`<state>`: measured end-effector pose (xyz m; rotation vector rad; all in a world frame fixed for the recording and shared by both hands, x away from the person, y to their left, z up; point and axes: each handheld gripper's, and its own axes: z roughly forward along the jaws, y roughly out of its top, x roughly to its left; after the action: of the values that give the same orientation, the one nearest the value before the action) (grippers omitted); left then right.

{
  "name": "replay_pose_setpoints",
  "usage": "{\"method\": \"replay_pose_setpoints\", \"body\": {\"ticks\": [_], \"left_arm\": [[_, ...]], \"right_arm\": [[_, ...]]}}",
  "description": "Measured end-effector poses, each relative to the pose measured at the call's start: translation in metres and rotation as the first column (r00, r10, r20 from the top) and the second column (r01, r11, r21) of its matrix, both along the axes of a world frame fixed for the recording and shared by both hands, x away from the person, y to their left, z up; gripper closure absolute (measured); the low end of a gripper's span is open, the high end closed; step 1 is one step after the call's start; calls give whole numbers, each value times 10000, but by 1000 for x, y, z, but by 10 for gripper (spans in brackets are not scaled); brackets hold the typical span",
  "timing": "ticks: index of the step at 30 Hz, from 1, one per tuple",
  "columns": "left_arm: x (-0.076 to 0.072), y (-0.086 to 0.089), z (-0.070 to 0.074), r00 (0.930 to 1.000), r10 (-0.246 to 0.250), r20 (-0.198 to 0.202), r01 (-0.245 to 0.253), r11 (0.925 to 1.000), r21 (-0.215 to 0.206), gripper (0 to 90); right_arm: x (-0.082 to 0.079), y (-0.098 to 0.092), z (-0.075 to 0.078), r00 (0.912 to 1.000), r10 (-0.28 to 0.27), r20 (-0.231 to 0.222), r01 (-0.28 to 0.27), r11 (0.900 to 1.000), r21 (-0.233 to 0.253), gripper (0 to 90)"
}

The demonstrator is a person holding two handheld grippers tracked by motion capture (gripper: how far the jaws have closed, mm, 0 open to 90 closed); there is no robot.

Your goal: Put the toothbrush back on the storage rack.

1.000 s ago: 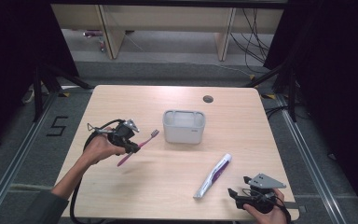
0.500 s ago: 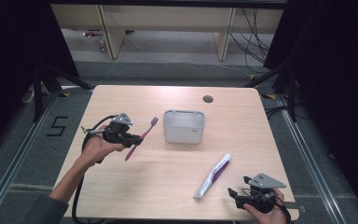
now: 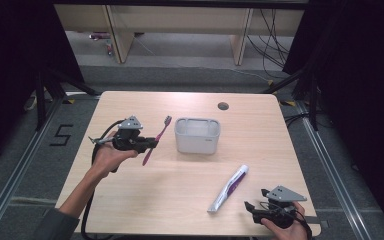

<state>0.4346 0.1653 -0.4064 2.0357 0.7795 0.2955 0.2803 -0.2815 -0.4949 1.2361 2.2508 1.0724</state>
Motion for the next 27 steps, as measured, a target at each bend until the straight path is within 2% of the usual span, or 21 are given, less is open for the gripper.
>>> {"method": "replay_pose_setpoints", "body": {"ticks": [1, 3, 4, 5, 6, 8, 11, 14, 18, 19, 20, 21, 24, 25, 27], "left_arm": [[0, -1, 1, 10000, -44, 53, 45, 10000, -57, 827], [0, -2, 2, 9998, 31, 177, -27, 9998, -208, 827], [0, -5, 3, 9995, 82, 305, -65, 9985, -534, 827], [0, -5, 3, 9995, 82, 305, -65, 9985, -534, 827], [0, -7, 5, 9986, 193, 496, -163, 9980, -607, 827], [1, -10, 8, 9967, 345, 731, -269, 9944, -1022, 827], [1, -14, 11, 9955, 509, 804, -405, 9911, -1265, 826], [3, -19, 14, 9931, 662, 965, -508, 9868, -1537, 826], [6, -25, 18, 9920, 673, 1067, -506, 9870, -1523, 827], [8, -27, 18, 9920, 689, 1059, -523, 9870, -1523, 826], [8, -27, 18, 9920, 689, 1059, -523, 9870, -1523, 827], [11, -29, 18, 9908, 795, 1098, -620, 9860, -1550, 827], [15, -32, 18, 9894, 897, 1143, -715, 9854, -1545, 827], [16, -32, 18, 9892, 903, 1152, -714, 9846, -1593, 827], [19, -33, 19, 9889, 976, 1118, -777, 9823, -1702, 826]], "right_arm": [[0, -1, 0, 9999, 8, 154, -7, 10000, -85, 240], [0, -1, 0, 9999, -19, 132, 21, 10000, -93, 240], [0, -1, 0, 9999, -43, 167, 44, 10000, -79, 240], [0, -1, 0, 9999, -43, 167, 44, 10000, -79, 240], [0, -1, 0, 9998, -37, 169, 38, 10000, -65, 240], [-1, -1, 0, 10000, -43, -31, 43, 10000, 33, 240], [0, -1, 0, 10000, -21, 91, 21, 10000, 6, 240], [0, -1, 0, 10000, -40, 21, 40, 10000, 21, 240], [0, -1, 0, 10000, -27, 76, 27, 10000, -17, 240], [-2, 1, 1, 9996, -242, -154, 244, 9996, 127, 240], [-2, 1, 1, 9996, -242, -154, 244, 9996, 127, 240], [-1, -1, 1, 9999, -116, 115, 116, 9999, 2, 240], [-1, -1, 1, 9997, -215, 69, 214, 9998, 41, 240], [0, -3, 1, 9994, -115, 327, 121, 9997, -191, 240], [-2, 0, 1, 9995, -324, 1, 324, 9995, 67, 240]]}}
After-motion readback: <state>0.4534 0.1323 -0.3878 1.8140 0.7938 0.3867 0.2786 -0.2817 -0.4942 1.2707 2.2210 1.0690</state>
